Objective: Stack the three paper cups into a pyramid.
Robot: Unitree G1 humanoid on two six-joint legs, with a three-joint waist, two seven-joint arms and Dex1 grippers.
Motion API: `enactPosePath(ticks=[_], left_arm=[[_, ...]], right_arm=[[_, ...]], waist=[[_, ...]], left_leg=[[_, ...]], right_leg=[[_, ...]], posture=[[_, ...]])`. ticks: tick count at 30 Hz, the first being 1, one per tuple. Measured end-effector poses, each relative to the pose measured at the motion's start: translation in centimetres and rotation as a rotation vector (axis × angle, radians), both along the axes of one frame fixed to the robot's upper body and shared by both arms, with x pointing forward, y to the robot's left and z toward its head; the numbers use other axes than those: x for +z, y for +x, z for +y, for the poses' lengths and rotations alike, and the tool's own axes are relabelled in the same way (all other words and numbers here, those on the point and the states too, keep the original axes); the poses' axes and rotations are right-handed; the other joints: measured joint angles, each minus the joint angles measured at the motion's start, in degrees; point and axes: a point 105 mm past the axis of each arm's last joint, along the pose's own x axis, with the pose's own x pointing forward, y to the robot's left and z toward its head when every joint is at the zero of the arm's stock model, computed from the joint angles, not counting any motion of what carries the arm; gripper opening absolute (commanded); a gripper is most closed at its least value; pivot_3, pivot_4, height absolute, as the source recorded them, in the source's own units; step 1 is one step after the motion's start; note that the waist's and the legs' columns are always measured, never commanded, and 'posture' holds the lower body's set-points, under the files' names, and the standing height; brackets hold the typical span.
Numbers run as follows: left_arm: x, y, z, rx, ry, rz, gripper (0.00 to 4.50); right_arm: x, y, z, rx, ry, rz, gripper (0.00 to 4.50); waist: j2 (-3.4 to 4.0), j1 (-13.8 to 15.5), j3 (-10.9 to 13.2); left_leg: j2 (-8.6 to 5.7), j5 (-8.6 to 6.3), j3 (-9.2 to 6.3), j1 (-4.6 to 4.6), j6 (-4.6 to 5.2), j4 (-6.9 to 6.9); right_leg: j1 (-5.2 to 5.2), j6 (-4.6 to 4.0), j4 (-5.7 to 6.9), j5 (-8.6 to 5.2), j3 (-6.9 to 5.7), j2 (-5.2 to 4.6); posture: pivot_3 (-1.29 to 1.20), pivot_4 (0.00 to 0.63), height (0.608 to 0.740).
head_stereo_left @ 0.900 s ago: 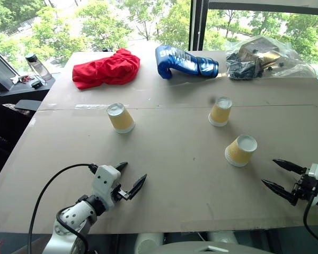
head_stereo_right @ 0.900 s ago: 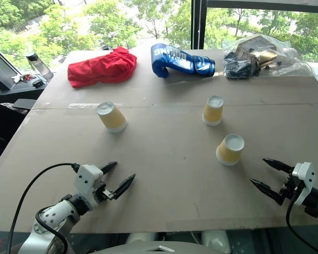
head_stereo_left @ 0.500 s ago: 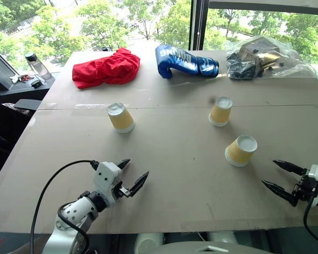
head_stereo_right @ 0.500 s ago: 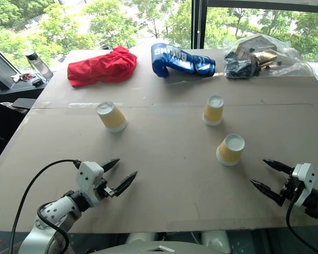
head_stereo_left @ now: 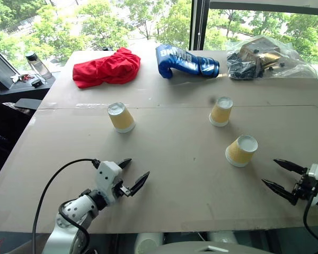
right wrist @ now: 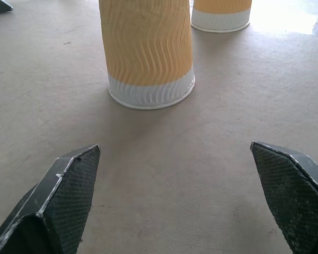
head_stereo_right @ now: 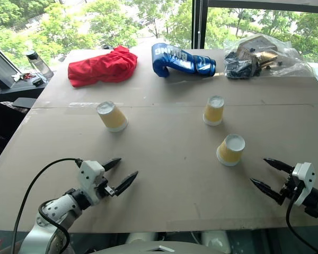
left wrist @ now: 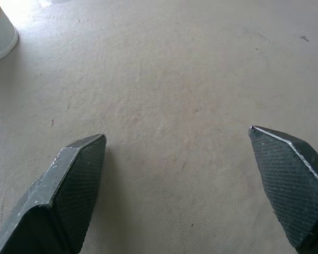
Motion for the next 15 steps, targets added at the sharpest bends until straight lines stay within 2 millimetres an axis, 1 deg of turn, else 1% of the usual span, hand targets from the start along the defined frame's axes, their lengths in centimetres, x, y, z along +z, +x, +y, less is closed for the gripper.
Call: enactPosePath(ticks=[1, 3, 5, 7, 10, 14, 15], left_arm=[[0.2, 0.0, -0.1, -0.017, 0.001, -0.004, 4.42], [1.3, 0.3, -0.6, -0.082, -0.012, -0.013, 4.42], [3.0, 0.6, -1.4, -0.155, -0.029, -0.042, 4.42], [4.8, 0.5, -2.5, -0.258, -0.055, -0.053, 4.42], [6.1, -0.2, -3.2, -0.379, -0.084, -0.018, 4.42], [7.4, -0.4, -3.3, -0.449, -0.097, -0.003, 4.42], [8.1, -0.4, -3.5, -0.473, -0.084, -0.012, 4.42]], right_arm=[[0.1, 0.1, 0.1, 0.002, 0.000, -0.006, 4.50], [0.8, 0.6, 0.6, 0.008, 0.011, -0.034, 4.50], [1.7, 1.4, 1.5, 0.028, 0.025, -0.073, 4.50], [2.7, 2.2, 2.5, 0.038, 0.038, -0.109, 4.50], [3.5, 2.9, 3.8, 0.052, 0.057, -0.113, 4.50], [4.4, 3.5, 5.4, 0.078, 0.084, -0.109, 4.50], [4.7, 3.7, 6.1, 0.091, 0.090, -0.107, 4.50]], waist=[[0.00, 0.00, 0.00], [0.00, 0.00, 0.01], [0.01, 0.00, 0.01], [0.00, -0.03, 0.02], [0.01, -0.05, 0.02], [0.02, -0.03, 0.04], [-0.03, -0.03, 0.08]], left_leg=[[0.00, 0.00, -0.01, 0.00, 0.00, 0.00], [0.01, 0.00, -0.03, -0.01, 0.00, 0.01], [0.01, 0.00, -0.04, -0.02, 0.00, 0.03], [0.01, 0.00, -0.05, -0.04, -0.01, 0.03], [0.01, 0.00, -0.07, -0.06, -0.01, 0.03], [0.01, 0.01, -0.10, -0.07, -0.01, 0.03], [0.00, 0.01, -0.10, -0.08, -0.01, 0.05]], right_leg=[[0.00, 0.00, 0.00, 0.00, 0.00, 0.00], [0.00, 0.01, 0.02, 0.00, -0.03, 0.00], [0.00, 0.02, 0.02, 0.01, -0.04, 0.00], [0.00, 0.04, 0.03, 0.02, -0.05, 0.00], [-0.04, 0.05, 0.02, 0.02, -0.09, 0.10], [-0.05, 0.06, 0.03, 0.02, -0.13, 0.25], [-0.04, 0.06, 0.04, 0.03, -0.13, 0.26]], posture=[[0.00, 0.150, 0.740], [0.00, 0.150, 0.740], [0.00, 0.150, 0.740], [0.00, 0.150, 0.740], [0.00, 0.150, 0.740], [0.00, 0.150, 0.740], [0.00, 0.150, 0.740]])
